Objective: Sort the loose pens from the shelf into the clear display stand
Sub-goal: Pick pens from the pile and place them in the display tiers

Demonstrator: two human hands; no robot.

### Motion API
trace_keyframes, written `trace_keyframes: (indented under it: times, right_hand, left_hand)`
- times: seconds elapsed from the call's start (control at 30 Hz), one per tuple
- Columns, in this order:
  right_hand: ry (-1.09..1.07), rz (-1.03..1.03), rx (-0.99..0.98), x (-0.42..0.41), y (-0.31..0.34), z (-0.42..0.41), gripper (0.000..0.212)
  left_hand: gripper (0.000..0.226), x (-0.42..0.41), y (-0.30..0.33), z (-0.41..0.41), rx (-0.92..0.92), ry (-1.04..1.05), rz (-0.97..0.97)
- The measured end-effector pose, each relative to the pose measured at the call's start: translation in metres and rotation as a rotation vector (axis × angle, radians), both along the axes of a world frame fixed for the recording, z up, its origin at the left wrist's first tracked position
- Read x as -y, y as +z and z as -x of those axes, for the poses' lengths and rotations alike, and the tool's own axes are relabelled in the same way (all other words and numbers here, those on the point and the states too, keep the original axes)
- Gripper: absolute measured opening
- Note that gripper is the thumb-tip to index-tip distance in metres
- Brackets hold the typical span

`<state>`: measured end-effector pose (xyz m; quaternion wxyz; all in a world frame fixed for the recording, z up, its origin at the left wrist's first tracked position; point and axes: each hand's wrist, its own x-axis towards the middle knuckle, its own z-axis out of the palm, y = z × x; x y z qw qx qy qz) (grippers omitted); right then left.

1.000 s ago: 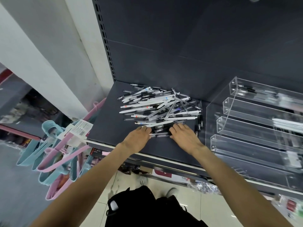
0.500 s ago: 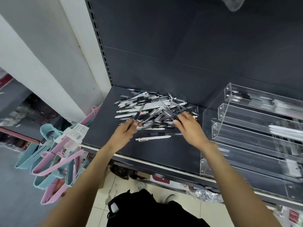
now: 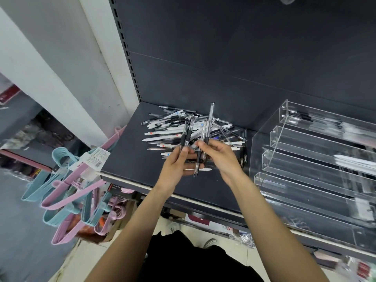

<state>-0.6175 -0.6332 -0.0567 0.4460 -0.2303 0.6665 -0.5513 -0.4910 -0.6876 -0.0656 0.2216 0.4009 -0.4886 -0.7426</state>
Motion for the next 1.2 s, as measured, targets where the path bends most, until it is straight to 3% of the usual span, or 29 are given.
trace_keyframes:
  times: [0.13, 0.2, 0.23, 0.3, 0.37, 0.4, 0.5, 0.6, 0.8, 1.03, 1.2]
  right_hand:
    - [-0.064, 0.025, 0.029, 0.000, 0.000, 0.001, 0.014]
    - [-0.108, 0.110, -0.066, -0.002, 0.000, 0.000, 0.009]
    - [-0.116, 0.172, -0.225, -0.005, 0.000, 0.000, 0.010]
    - [-0.029, 0.287, -0.757, -0.011, -0.003, 0.004, 0.018]
    - [0.128, 0.345, -1.279, -0.016, -0.011, 0.012, 0.030]
    - [0.162, 0.331, -1.434, -0.017, -0.014, 0.014, 0.037]
    - [0.173, 0.324, -1.577, -0.017, -0.018, 0.014, 0.050]
    - [0.196, 0.363, -1.615, -0.017, -0.017, 0.010, 0.050]
    - [0.232, 0.350, -1.515, -0.014, -0.017, -0.001, 0.057]
    - [-0.032, 0.315, -0.704, -0.015, -0.002, -0.014, 0.028]
    - [-0.226, 0.245, -0.330, -0.004, 0.008, -0.012, 0.058]
  left_hand:
    - [0.026, 0.000, -0.004, -0.004, 0.038, 0.019, 0.026]
    - [0.027, 0.001, -0.007, -0.007, 0.042, 0.105, 0.053]
    - [0.027, 0.002, -0.008, -0.010, 0.031, 0.168, 0.052]
    - [0.028, 0.003, -0.005, -0.015, -0.003, 0.231, 0.000]
    - [0.028, 0.002, 0.004, -0.020, -0.021, 0.162, -0.072]
    - [0.028, 0.000, 0.009, -0.021, -0.022, 0.100, -0.095]
    - [0.028, -0.009, 0.020, -0.021, -0.035, -0.017, -0.125]
    - [0.027, -0.015, 0.021, -0.019, -0.020, -0.059, -0.106]
    - [0.022, -0.031, 0.011, -0.010, 0.048, 0.011, 0.105]
    - [0.024, -0.031, 0.011, -0.010, 0.074, -0.022, 0.159]
    - [0.024, -0.031, 0.006, -0.018, 0.134, -0.078, 0.190]
